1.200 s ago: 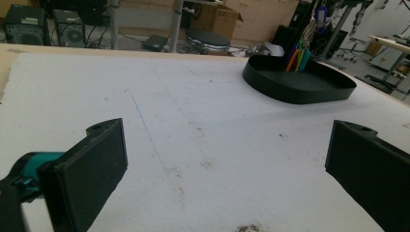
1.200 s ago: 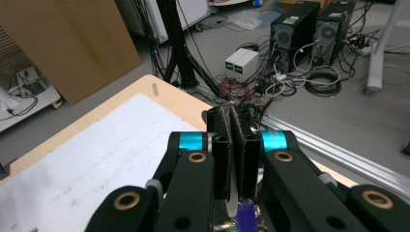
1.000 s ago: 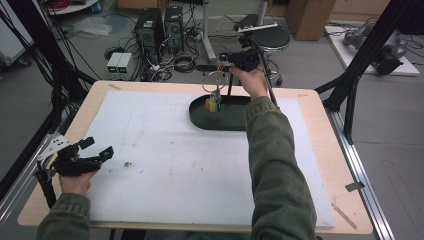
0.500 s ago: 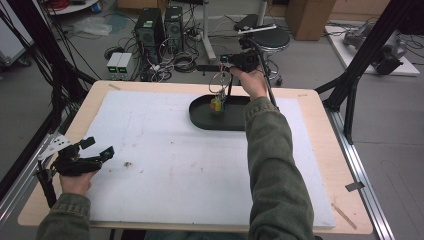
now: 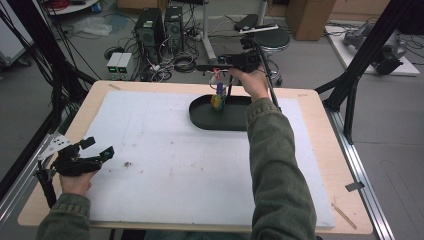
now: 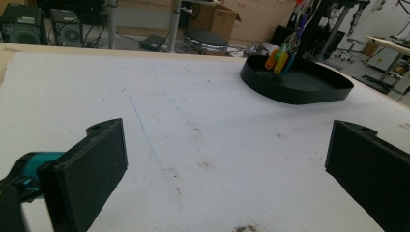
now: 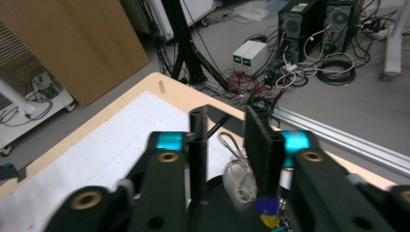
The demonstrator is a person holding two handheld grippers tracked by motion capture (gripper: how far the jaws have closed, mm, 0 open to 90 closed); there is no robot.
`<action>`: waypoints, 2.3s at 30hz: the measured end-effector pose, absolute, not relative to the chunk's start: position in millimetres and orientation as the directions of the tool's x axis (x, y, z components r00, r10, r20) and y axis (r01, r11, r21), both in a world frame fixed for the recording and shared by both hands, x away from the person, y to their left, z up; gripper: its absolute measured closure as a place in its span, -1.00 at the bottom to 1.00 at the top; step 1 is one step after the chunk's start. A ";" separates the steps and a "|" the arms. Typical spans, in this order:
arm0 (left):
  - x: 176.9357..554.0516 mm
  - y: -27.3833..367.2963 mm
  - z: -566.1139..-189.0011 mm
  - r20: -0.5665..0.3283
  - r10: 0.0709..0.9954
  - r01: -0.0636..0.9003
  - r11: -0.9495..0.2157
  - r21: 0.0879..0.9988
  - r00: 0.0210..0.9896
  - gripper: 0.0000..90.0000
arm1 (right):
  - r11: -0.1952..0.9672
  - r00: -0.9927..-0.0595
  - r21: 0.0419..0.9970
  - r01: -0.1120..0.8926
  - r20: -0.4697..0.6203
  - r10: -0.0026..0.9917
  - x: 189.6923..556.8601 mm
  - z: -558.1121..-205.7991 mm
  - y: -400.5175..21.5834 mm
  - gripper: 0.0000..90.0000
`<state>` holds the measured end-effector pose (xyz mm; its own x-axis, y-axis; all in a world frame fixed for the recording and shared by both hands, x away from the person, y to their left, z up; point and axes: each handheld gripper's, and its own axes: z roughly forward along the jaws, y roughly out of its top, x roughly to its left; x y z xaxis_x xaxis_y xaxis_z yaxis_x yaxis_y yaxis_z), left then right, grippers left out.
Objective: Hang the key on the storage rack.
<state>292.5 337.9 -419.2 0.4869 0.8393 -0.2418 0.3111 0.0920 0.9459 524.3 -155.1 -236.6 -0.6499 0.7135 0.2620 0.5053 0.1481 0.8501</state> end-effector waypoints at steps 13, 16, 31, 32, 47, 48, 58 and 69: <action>292.6 337.8 -419.4 -0.240 0.841 0.310 0.091 0.946 0.485 -0.96 | 0.193 -0.619 0.842 0.504 0.196 0.761 513.6 -233.6 -159.7 -0.99; 292.6 337.7 -419.4 -0.239 0.841 0.310 0.090 0.946 0.485 -0.96 | 0.213 -0.642 0.829 0.517 0.210 0.737 508.3 -233.2 -160.8 -0.99; 292.3 338.1 -419.0 -0.239 0.842 0.310 0.090 0.946 0.484 -0.96 | 0.253 -0.696 0.831 0.495 0.205 0.688 467.7 -214.6 -167.6 -0.99; 292.3 338.0 -419.0 -0.239 0.842 0.310 0.091 0.946 0.484 -0.96 | 0.251 -0.699 0.835 0.490 0.204 0.685 462.9 -215.4 -170.1 -0.99; 292.6 337.7 -418.6 -0.252 0.838 0.307 0.107 0.946 0.485 -0.96 | 0.218 -0.717 0.854 0.473 0.229 0.658 416.8 -237.4 -200.2 -0.99; 292.6 337.6 -418.5 -0.253 0.837 0.307 0.109 0.946 0.484 -0.96 | 0.214 -0.716 0.854 0.473 0.232 0.658 414.3 -240.1 -202.4 -0.99; 293.0 336.7 -418.6 -0.251 0.836 0.308 0.104 0.946 0.489 -0.96 | 0.227 -0.689 0.847 0.480 0.204 0.696 389.8 -265.7 -222.4 -0.99; 292.9 336.3 -418.7 -0.250 0.834 0.307 0.102 0.946 0.492 -0.96 | 0.213 -0.672 0.837 0.503 0.224 0.706 368.1 -295.9 -236.6 -0.99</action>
<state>292.9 336.3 -418.7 0.4925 0.8338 -0.2497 0.3072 0.1019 0.9462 368.1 -236.6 -295.9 -0.6721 0.7057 0.2243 0.5034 0.2133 0.8373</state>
